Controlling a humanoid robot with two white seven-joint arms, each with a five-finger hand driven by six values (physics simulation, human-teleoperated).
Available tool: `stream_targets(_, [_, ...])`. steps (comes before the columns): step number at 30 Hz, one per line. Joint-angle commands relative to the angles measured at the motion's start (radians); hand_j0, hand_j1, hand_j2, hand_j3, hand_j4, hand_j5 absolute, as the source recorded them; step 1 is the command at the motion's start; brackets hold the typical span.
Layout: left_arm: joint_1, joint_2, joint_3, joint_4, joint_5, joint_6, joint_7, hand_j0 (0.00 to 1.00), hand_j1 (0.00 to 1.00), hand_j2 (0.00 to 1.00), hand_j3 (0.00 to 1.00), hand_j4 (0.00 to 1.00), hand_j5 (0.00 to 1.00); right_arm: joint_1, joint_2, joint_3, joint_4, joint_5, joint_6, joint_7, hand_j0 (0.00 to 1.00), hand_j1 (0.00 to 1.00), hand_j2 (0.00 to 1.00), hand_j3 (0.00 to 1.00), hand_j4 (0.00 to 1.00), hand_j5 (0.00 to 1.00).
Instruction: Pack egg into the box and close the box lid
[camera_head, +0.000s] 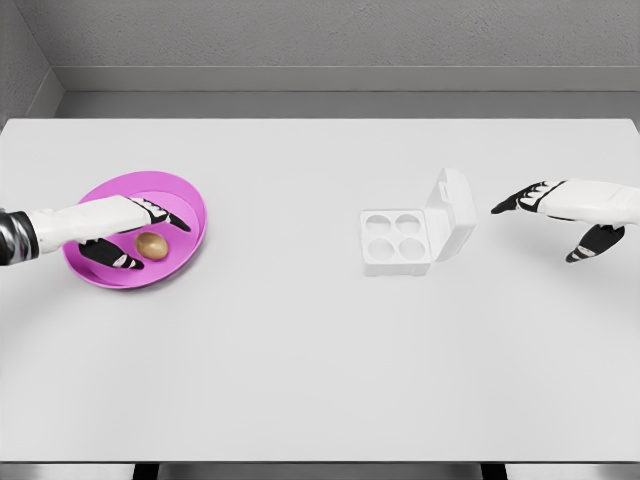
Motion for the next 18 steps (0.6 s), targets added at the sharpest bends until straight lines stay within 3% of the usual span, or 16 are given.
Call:
stream_targets(1, [0.0,0.001,0.0,0.0,0.005,0.002,0.001,0.82,0.82,0.82,0.82,0.82,0.82,0.0,0.001,-0.002,0.0,-0.006,0.003,0.0,1.0,1.0,1.0,1.0,1.0,1.0])
stream_targets(6, [0.0,-0.018,0.0,0.031,0.008,0.002,0.0,0.79,0.79,0.79,0.79,0.79,0.79,0.0,0.001,-0.006,0.0,-0.006,0.003,0.0,1.0,1.0,1.0,1.0,1.0,1.0])
stream_targets(11, [0.0,-0.01,0.0,0.031,0.015,0.002,0.0,0.63,0.63,0.63,0.63,0.63,0.63,0.0,0.004,-0.006,-0.002,-0.006,0.003,0.0,1.0,1.0,1.0,1.0,1.0,1.0])
stream_targets(15, [0.002,-0.007,0.0,0.031,0.018,0.002,-0.003,0.45,0.45,0.45,0.45,0.45,0.45,0.0,0.003,-0.006,-0.002,-0.004,0.003,0.0,1.0,1.0,1.0,1.0,1.0,1.0])
stream_targets(18, [0.003,-0.007,0.002,0.029,0.019,0.002,-0.003,0.42,0.42,0.42,0.42,0.42,0.42,0.002,0.001,-0.006,-0.002,-0.004,0.003,0.0,1.0,1.0,1.0,1.0,1.0,1.0])
